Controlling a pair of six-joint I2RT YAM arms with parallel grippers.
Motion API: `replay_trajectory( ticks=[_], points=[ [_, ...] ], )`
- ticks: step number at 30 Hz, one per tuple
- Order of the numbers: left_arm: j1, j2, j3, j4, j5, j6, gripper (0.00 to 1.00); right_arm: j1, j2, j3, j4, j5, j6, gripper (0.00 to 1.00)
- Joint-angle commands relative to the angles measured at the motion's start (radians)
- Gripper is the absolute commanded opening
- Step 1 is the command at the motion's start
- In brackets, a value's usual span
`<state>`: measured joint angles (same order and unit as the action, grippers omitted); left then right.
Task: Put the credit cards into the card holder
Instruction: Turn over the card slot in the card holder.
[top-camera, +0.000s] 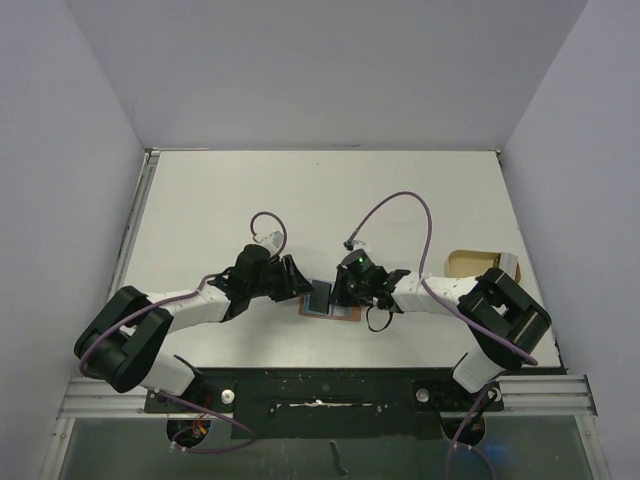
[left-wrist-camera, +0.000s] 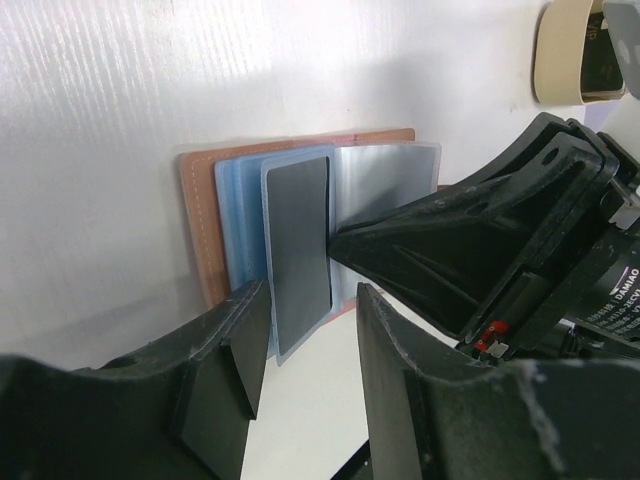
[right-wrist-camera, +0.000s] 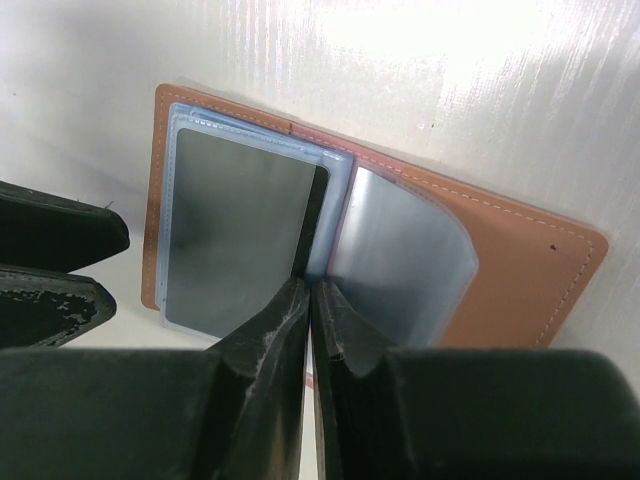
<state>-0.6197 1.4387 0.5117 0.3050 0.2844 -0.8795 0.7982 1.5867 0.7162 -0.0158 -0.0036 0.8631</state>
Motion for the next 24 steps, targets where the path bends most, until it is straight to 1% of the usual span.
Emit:
replay_trajectory(
  ticks=[1, 24],
  points=[
    [0.006, 0.010, 0.056, 0.019, -0.013, 0.045, 0.39, -0.005, 0.015, -0.016, 0.020, 0.016, 0.007, 0.08],
    [0.005, 0.091, 0.026, 0.140, 0.063, 0.023, 0.38, -0.006, 0.006, -0.040, 0.041, 0.016, 0.014, 0.08]
  ],
)
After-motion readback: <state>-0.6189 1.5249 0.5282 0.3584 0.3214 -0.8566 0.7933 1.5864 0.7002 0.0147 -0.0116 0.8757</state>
